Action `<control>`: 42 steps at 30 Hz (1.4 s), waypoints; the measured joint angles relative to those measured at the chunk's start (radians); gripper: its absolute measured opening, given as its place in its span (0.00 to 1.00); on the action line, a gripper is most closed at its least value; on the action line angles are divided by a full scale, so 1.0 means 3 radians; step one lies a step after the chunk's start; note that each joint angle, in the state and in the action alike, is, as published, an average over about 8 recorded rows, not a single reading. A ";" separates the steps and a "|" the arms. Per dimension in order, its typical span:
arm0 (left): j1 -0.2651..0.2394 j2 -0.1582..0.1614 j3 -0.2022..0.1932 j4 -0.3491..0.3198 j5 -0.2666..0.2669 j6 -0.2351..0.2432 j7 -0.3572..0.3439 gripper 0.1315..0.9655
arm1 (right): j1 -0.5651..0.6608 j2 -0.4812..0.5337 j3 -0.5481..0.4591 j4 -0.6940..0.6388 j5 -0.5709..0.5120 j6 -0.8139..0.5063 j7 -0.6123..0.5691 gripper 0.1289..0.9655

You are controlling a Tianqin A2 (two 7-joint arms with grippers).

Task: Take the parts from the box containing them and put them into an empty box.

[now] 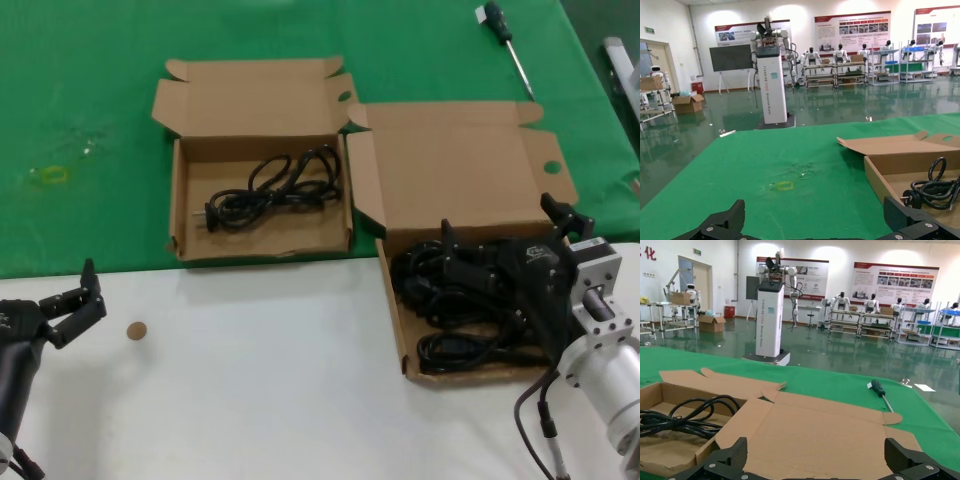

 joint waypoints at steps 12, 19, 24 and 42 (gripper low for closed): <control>0.0000 0.0000 0.0000 0.0000 0.0000 0.0000 0.0000 1.00 | 0.0000 0.0000 0.0000 0.0000 0.0000 0.0000 0.0000 1.00; 0.0000 0.0000 0.0000 0.0000 0.0000 0.0000 0.0000 1.00 | 0.0000 0.0000 0.0000 0.0000 0.0000 0.0000 0.0000 1.00; 0.0000 0.0000 0.0000 0.0000 0.0000 0.0000 0.0000 1.00 | 0.0000 0.0000 0.0000 0.0000 0.0000 0.0000 0.0000 1.00; 0.0000 0.0000 0.0000 0.0000 0.0000 0.0000 0.0000 1.00 | 0.0000 0.0000 0.0000 0.0000 0.0000 0.0000 0.0000 1.00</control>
